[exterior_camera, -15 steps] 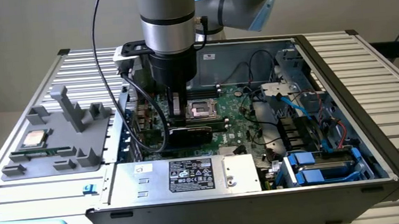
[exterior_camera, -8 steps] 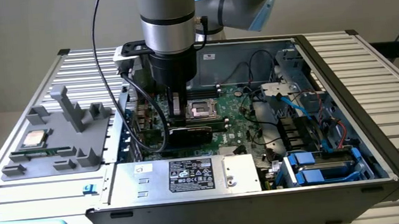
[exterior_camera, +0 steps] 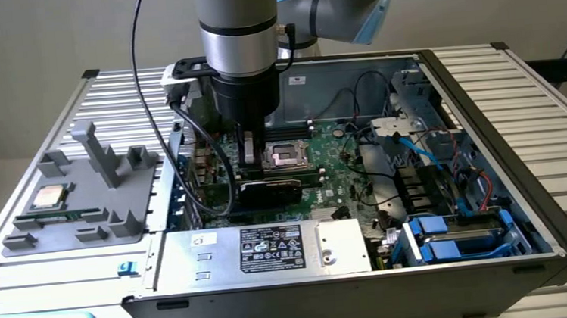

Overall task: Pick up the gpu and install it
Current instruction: 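Insert the gpu into the slot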

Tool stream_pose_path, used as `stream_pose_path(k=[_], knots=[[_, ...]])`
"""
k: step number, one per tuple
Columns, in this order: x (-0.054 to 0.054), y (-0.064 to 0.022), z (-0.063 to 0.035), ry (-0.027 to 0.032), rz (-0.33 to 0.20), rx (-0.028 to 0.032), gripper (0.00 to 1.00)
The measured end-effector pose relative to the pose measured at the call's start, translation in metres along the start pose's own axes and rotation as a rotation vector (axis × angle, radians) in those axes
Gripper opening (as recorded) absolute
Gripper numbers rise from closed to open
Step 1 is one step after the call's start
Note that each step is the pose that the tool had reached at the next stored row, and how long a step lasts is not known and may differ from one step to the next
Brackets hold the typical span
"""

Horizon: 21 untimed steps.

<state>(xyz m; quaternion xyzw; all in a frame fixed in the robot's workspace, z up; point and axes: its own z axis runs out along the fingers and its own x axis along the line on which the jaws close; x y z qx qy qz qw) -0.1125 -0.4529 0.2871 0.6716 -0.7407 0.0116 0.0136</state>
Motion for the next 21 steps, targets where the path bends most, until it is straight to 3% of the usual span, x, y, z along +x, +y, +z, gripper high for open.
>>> stream_pose_path(k=[7,12,18,21], knots=[[0.0000,0.0000,0.0000,-0.0002,0.090,-0.0031,0.09],[0.0000,0.0000,0.0001,-0.0007,0.116,-0.0041,0.09],[0.0000,0.0000,0.0001,-0.0006,0.113,-0.0041,0.09],[0.0000,-0.0001,0.0001,-0.0005,0.076,-0.0027,0.09]])
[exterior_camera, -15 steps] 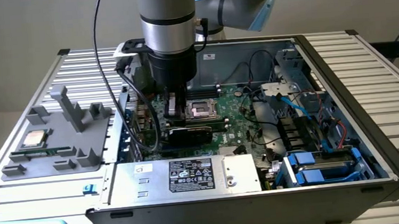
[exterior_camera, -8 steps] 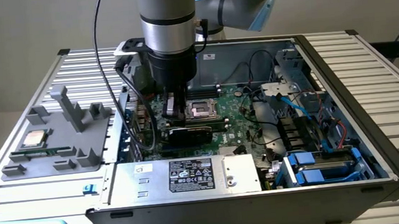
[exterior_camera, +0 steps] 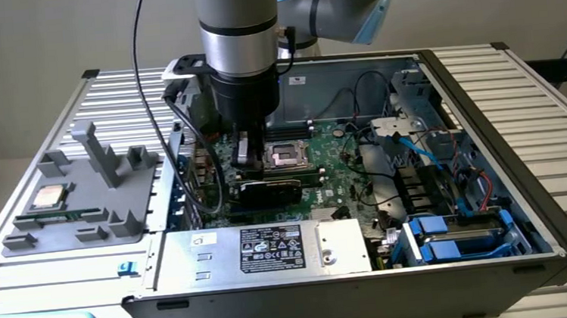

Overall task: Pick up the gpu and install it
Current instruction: 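Insert the gpu into the slot, then press down on the gpu until it lock into place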

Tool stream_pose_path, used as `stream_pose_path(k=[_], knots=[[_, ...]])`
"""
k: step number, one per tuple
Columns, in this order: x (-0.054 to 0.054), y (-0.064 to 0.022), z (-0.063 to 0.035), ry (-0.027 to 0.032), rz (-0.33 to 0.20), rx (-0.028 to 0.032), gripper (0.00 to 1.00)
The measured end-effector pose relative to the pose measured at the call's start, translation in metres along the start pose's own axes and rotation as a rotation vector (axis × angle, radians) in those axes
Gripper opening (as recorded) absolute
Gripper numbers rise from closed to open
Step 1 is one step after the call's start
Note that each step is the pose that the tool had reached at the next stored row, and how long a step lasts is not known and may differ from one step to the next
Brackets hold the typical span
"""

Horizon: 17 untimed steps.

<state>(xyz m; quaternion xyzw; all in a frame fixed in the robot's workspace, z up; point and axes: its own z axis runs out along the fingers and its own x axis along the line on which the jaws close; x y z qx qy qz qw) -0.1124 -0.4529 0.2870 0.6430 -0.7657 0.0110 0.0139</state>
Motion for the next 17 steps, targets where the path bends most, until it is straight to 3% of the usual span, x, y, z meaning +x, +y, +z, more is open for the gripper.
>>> stream_pose_path(k=[9,17], knots=[[-0.0011,0.0007,0.0008,-0.0001,-0.117,0.0042,0.09],[-0.0020,0.0012,0.0010,0.0001,-0.136,0.0050,0.09]])
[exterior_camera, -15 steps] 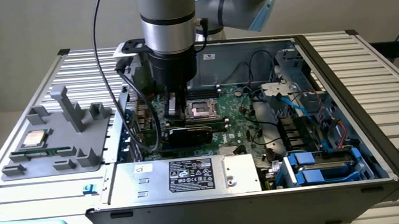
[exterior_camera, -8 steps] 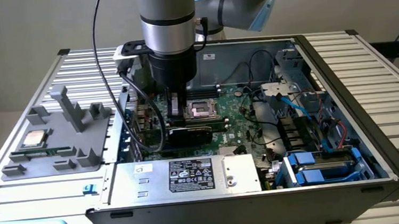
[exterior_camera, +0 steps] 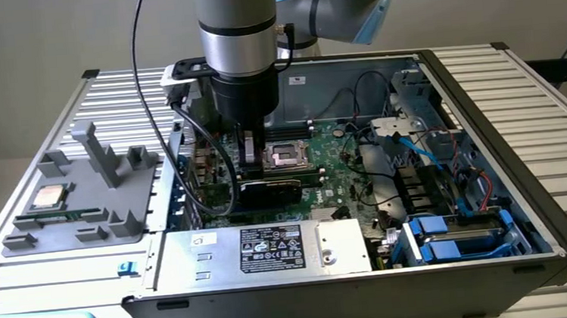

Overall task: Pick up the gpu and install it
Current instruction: 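Press down on the gpu until it lock into place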

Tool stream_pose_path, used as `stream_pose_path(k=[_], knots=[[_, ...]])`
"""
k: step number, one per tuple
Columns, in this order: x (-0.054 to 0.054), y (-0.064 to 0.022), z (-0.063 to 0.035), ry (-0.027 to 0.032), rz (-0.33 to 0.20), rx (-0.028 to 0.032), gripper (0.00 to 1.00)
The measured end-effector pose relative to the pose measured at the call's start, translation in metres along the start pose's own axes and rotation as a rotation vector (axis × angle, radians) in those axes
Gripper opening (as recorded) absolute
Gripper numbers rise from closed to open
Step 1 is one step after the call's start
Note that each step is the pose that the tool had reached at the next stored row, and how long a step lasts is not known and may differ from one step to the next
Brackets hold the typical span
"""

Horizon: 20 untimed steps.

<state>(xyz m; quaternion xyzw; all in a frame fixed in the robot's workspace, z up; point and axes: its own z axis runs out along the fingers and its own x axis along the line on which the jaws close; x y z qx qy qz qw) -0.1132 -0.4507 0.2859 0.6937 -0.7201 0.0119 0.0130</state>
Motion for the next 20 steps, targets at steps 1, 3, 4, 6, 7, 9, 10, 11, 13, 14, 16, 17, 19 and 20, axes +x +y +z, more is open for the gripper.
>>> stream_pose_path(k=[1,3,4,6,7,9,10,11,13,14,16,17,19,20], knots=[[0.0000,0.0000,0.0000,-0.0001,0.000,0.0000,0.09],[0.0000,0.0002,0.0002,0.0002,-0.001,-0.0001,0.09],[0.0000,0.0005,0.0004,0.0001,-0.001,0.0002,0.09],[0.0000,0.0010,0.0007,0.0001,-0.003,0.0005,0.09],[0.0000,0.0013,0.0011,-0.0001,-0.004,0.0008,0.09],[0.0000,0.0019,0.0023,-0.0002,-0.007,0.0015,0.09],[0.0000,0.0023,0.0030,-0.0001,-0.009,0.0018,0.09],[0.0000,0.0028,0.0039,-0.0001,-0.011,0.0023,0.09],[0.0000,0.0042,0.0057,-0.0001,-0.014,0.0041,0.09],[0.0000,0.0052,0.0064,0.0001,-0.015,0.0049,0.09],[0.0000,0.0069,0.0077,-0.0001,-0.017,0.0064,0.09],[0.0000,0.0072,0.0082,-0.0003,-0.018,0.0071,0.09],[0.0000,0.0071,0.0082,0.0000,-0.018,0.0076,0.09],[0.0000,0.0071,0.0087,-0.0003,-0.019,0.0086,0.09]])
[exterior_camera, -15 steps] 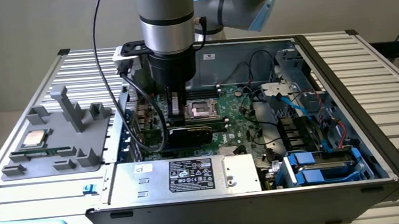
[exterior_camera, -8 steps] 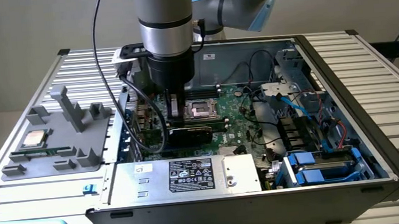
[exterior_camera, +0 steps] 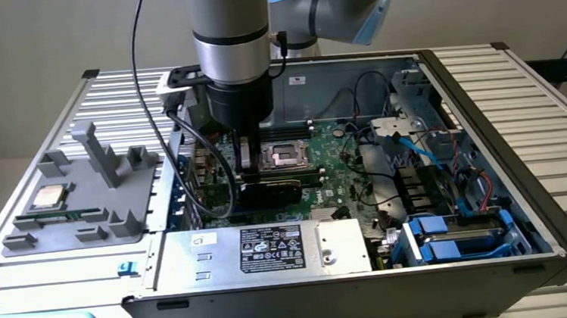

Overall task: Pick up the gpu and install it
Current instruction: 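Press down on the gpu until it lock into place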

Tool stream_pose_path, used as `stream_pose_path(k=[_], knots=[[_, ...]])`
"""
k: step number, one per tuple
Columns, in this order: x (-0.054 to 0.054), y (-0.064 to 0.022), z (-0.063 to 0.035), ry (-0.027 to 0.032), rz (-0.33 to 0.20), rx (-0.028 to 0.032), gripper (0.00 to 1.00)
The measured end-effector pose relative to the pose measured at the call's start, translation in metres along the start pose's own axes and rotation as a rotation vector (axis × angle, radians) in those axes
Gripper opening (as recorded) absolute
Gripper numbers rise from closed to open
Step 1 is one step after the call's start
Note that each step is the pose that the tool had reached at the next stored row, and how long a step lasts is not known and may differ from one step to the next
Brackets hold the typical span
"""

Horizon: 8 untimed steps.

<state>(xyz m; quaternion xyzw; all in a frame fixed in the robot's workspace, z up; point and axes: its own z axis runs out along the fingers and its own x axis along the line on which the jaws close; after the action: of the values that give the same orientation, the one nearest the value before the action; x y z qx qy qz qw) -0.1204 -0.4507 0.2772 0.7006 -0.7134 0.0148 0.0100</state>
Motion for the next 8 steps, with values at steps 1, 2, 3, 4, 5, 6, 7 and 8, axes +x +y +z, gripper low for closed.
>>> stream_pose_path(k=[1,2,3,4,5,6,7,8], knots=[[-0.0001,0.0000,0.0008,-0.0004,-0.001,0.0012,0.09],[-0.0001,0.0001,0.0016,-0.0002,-0.002,0.0025,0.09],[-0.0001,0.0001,0.0023,0.0000,-0.003,0.0035,0.09],[-0.0001,0.0002,0.0032,-0.0002,-0.004,0.0048,0.09],[-0.0001,0.0002,0.0038,-0.0002,-0.005,0.0056,0.09],[-0.0001,0.0002,0.0041,-0.0001,-0.005,0.0059,0.09],[-0.0001,0.0003,0.0041,0.0001,-0.005,0.0059,0.09],[-0.0001,0.0003,0.0041,0.0002,-0.005,0.0059,0.09]])
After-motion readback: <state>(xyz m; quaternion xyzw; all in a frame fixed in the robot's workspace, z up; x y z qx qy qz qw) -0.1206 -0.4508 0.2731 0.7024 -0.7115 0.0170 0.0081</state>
